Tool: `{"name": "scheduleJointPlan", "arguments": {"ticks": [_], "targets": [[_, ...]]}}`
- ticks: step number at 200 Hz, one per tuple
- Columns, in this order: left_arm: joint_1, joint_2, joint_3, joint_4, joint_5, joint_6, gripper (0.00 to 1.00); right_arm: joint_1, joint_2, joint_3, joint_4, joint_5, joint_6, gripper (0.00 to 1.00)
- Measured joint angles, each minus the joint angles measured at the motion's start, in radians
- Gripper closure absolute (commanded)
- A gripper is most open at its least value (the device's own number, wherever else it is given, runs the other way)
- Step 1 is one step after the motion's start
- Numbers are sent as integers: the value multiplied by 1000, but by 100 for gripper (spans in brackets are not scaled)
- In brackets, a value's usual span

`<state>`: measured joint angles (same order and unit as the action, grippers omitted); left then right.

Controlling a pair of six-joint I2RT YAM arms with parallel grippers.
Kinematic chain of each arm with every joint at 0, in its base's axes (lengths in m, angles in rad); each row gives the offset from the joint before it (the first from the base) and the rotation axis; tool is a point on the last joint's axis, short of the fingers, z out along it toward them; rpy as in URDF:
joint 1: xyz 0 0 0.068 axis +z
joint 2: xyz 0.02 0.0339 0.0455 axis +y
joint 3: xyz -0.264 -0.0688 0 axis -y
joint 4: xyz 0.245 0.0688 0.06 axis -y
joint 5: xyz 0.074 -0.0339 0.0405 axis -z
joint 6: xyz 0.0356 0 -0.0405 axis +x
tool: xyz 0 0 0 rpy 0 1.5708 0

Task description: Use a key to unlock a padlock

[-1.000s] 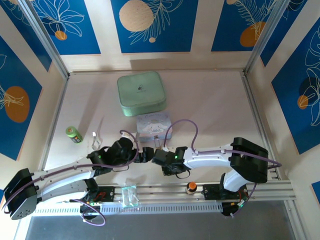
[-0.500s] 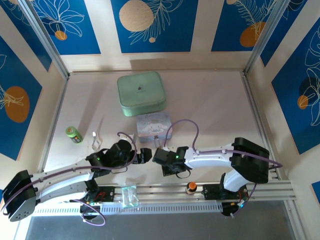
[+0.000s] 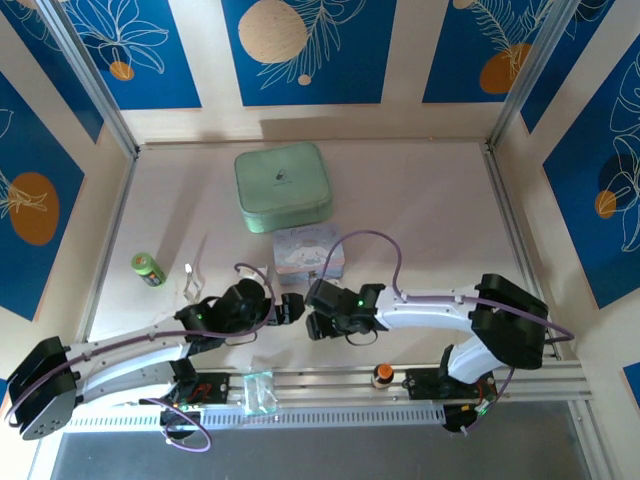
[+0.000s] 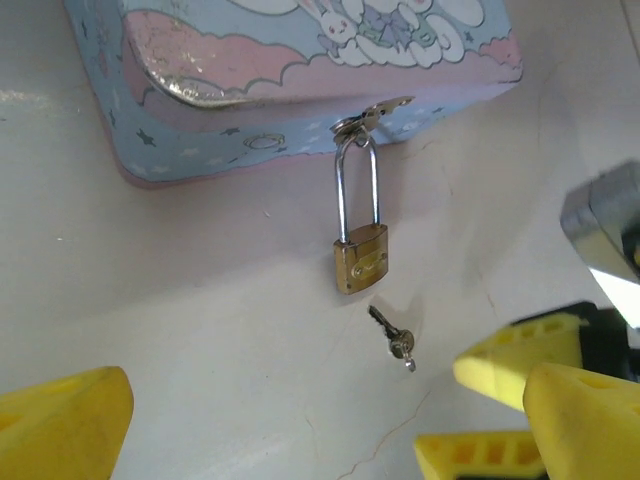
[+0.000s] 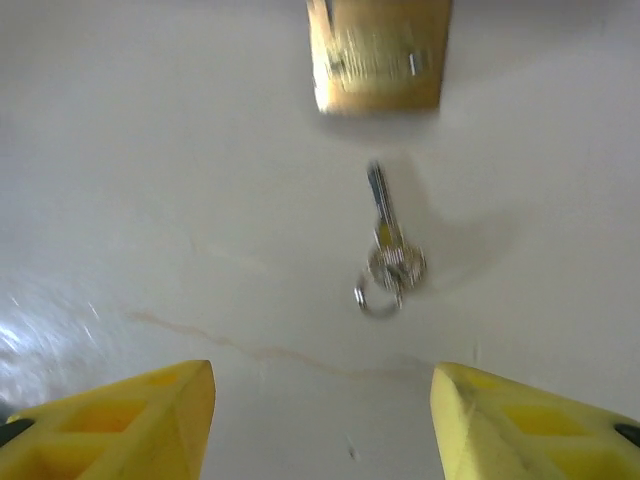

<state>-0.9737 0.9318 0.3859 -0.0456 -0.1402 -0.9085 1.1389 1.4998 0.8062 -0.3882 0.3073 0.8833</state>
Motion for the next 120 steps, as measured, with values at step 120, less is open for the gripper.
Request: {"name": "scheduleJointPlan", "arguments": {"ticks": [120], "targets": [[0,-119,-57,-40,-45,-30,1,-45,141,84,-18,47,-125,62]]}}
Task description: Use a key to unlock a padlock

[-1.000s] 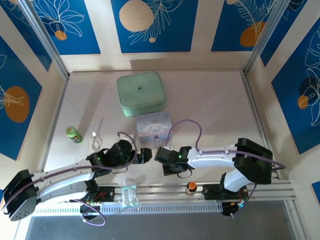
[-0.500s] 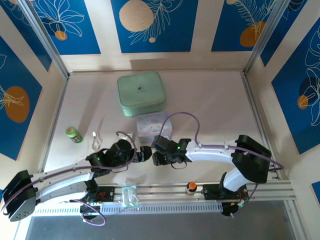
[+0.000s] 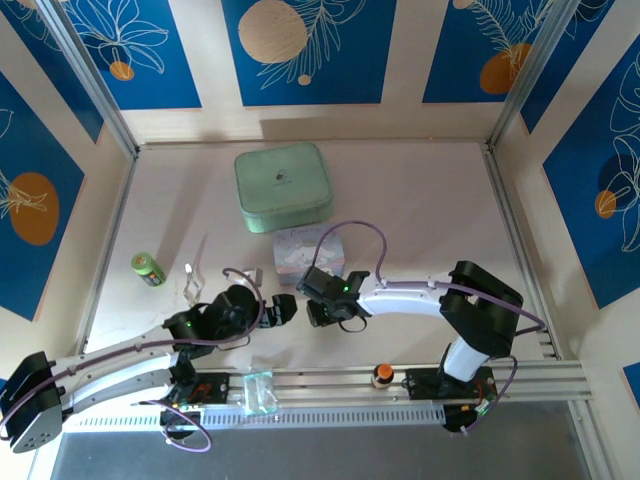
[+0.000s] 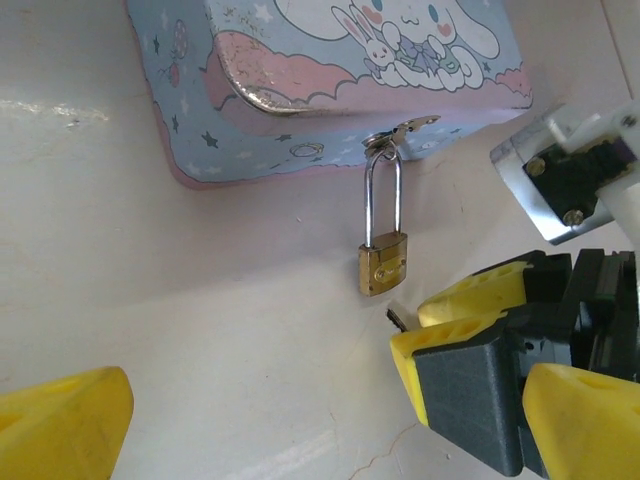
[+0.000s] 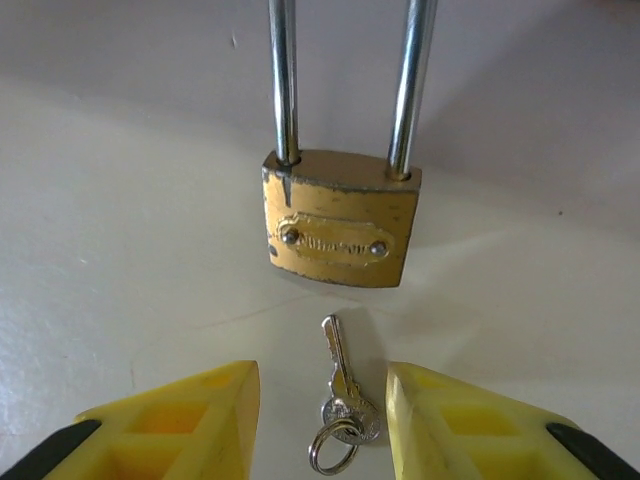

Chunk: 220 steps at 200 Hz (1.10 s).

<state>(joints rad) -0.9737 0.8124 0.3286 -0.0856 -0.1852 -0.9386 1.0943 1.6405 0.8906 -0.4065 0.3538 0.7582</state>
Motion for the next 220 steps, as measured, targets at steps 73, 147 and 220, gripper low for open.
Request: {"name": "scheduleJointPlan", "arguments": {"ticks": [73,147,220], "targets": [[0,0,0,-1,0,-7,1,37,32,20,-49,58,6,67],[0,0,-6,-1,-7,-26,1,77,51,37,-80,132,43,80],[0,16,-10,11,-8,-34,1,78,34,21,-32,105,62,97]]}}
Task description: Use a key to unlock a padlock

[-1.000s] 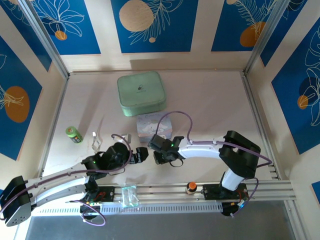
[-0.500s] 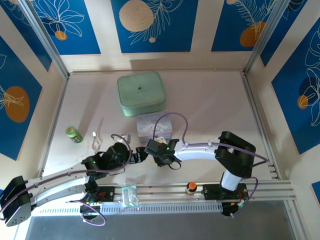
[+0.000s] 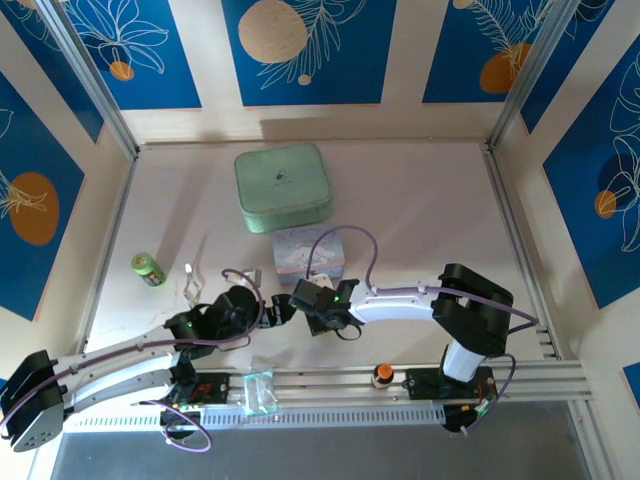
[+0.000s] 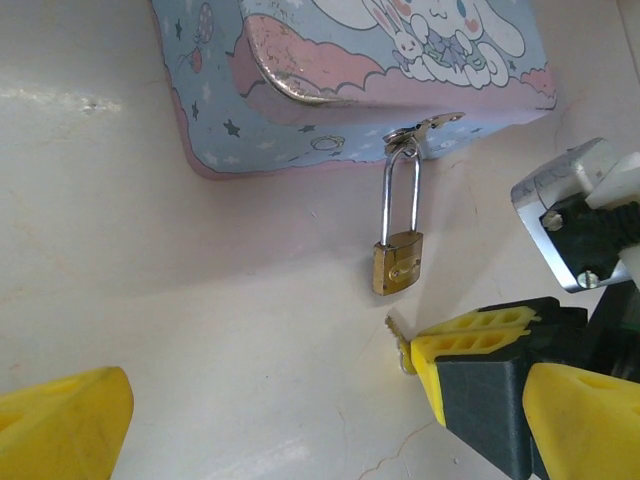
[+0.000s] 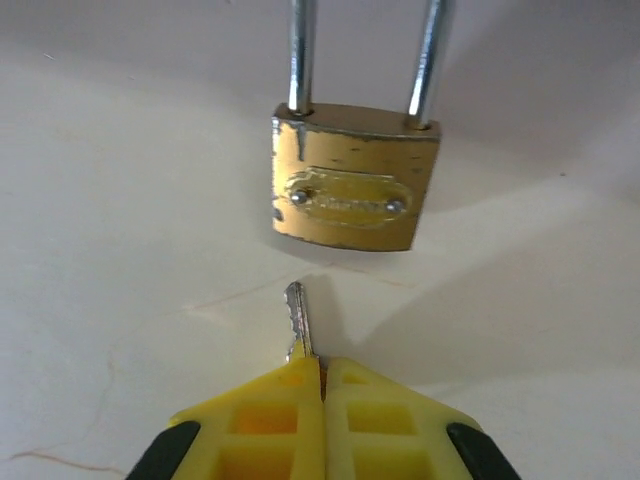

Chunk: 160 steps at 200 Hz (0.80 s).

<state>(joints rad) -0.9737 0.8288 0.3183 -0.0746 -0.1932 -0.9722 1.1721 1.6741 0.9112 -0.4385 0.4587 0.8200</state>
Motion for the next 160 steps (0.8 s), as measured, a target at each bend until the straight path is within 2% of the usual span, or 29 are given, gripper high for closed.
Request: {"name": "scheduleJointPlan", "arguments": {"ticks": [85,117,160], "targets": [[0,98,-10,122,9,-54,0,-81,-128,-158,139,-161,-1,99],[-51,86,-67,214,-37,-215,4,-97,-163,-183,144,-210,16,98],[-149,83,-73,237,-129,-498,7,-98,-233,-160,122,-227,92,98]]}}
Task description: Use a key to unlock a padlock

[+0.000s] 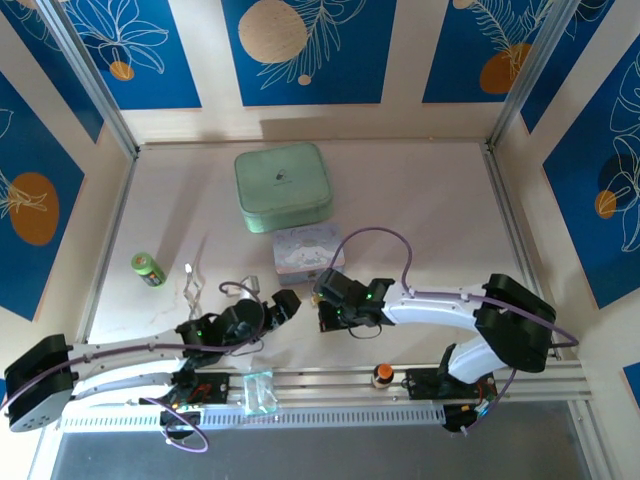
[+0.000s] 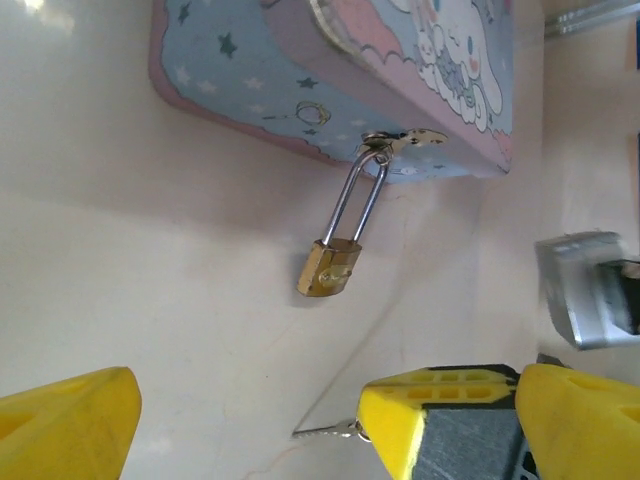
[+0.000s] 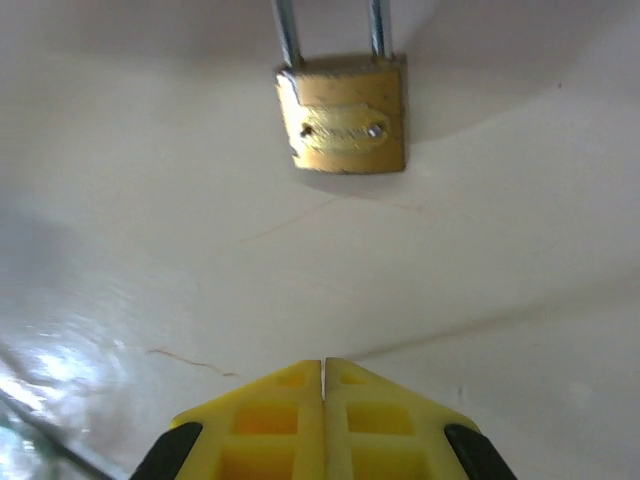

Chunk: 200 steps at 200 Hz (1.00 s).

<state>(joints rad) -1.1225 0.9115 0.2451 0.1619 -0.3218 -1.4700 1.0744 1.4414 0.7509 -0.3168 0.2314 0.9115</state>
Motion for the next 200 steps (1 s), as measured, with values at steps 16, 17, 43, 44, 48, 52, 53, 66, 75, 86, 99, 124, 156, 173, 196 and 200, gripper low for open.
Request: {"name": "scheduleJointPlan", "arguments": {"ticks": [16,17,43,44,48,52,53,66,75,86,99,124,156,173,196,200], "targets": [[-35,55,15,10,-27,-80,11,-1,-14,29,-6,0,23,98],[-37,57,16,10,-28,-82,11,-1,-15,31,-7,0,23,98],[-127,143,30,56,-95,-206,1,-8,-44,52,3,4,54,98],[-129,145,30,58,-97,-211,1,-8,-46,52,3,4,56,98],[-142,157,30,72,-106,-221,1,-9,-52,52,5,5,60,98],[-153,167,30,89,-119,-239,1,-10,-59,51,8,6,64,98],[-156,172,30,96,-124,-246,1,-10,-60,51,8,7,65,98],[-174,194,30,152,-166,-289,1,-11,-84,47,14,20,80,98],[-180,202,30,188,-193,-319,1,-13,-99,43,26,30,93,98],[-186,203,29,219,-221,-351,1,-12,-119,37,47,43,106,98],[-189,202,29,253,-250,-384,1,-10,-138,26,80,58,124,98],[-190,196,29,336,-287,-434,1,8,-171,-10,154,72,161,98],[-191,196,27,476,-310,-469,1,42,-192,-47,223,76,194,98],[-191,199,26,529,-316,-471,1,53,-195,-47,254,80,197,98],[-191,212,26,559,-315,-489,1,72,-206,-47,286,90,196,98],[-191,215,26,560,-315,-490,1,76,-208,-47,291,92,195,98]]}}
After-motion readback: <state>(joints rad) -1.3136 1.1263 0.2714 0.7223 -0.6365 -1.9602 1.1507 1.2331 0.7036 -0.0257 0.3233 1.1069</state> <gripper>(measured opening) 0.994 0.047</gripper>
